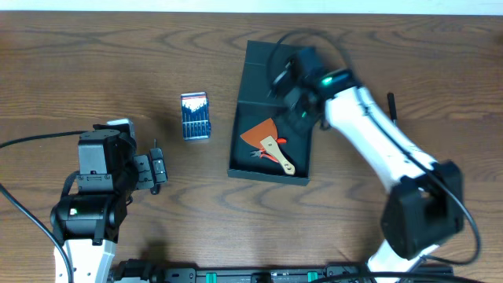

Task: Pack container
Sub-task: 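Carry the scraper into the box and release it, then move the right gripper over the red-handled hammer head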

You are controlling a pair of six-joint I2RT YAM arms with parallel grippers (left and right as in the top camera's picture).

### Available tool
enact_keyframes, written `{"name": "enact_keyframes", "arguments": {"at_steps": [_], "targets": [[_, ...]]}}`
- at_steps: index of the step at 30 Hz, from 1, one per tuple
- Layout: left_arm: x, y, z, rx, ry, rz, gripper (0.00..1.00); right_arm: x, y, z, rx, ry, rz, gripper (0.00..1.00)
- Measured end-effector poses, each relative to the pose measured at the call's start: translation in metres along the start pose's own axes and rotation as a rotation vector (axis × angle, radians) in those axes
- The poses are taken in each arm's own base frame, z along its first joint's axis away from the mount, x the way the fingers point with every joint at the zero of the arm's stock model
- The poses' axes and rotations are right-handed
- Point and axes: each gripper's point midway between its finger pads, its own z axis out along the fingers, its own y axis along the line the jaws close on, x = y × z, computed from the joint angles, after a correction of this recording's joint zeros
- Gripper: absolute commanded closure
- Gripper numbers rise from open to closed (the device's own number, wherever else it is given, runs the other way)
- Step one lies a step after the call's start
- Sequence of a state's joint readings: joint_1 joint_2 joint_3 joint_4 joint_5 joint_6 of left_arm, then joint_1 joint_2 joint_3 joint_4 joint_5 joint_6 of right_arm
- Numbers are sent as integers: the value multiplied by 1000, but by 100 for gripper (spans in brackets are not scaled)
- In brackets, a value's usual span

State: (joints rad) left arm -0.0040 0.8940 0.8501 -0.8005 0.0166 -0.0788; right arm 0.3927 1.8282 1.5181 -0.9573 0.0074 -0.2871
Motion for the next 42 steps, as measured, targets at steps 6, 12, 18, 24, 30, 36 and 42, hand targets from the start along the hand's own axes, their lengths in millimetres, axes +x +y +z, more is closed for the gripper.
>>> {"name": "enact_keyframes", "arguments": {"at_steps": [6, 12, 18, 24, 30, 36, 42], "targets": [[0, 0, 0, 0, 0, 0, 2, 13, -109, -106, 148, -163, 516, 1], [0, 0, 0, 0, 0, 0, 1, 133, -172, -142, 236, 3, 1031, 1], [0, 0, 0, 0, -1, 0, 2, 204, -182, -103, 236, 139, 1356, 1], [0, 0, 0, 0, 0, 0, 1, 237, -158, -39, 186, 224, 1520, 1], [1, 0, 0, -1, 4, 0, 1, 243, -153, -8, 186, 202, 1573, 1], [2, 0, 0, -1, 9, 0, 1, 231, -167, -4, 227, 121, 1562, 1], [3, 0, 0, -1, 10, 0, 1, 232, -172, -6, 313, 120, 1573, 1]]}}
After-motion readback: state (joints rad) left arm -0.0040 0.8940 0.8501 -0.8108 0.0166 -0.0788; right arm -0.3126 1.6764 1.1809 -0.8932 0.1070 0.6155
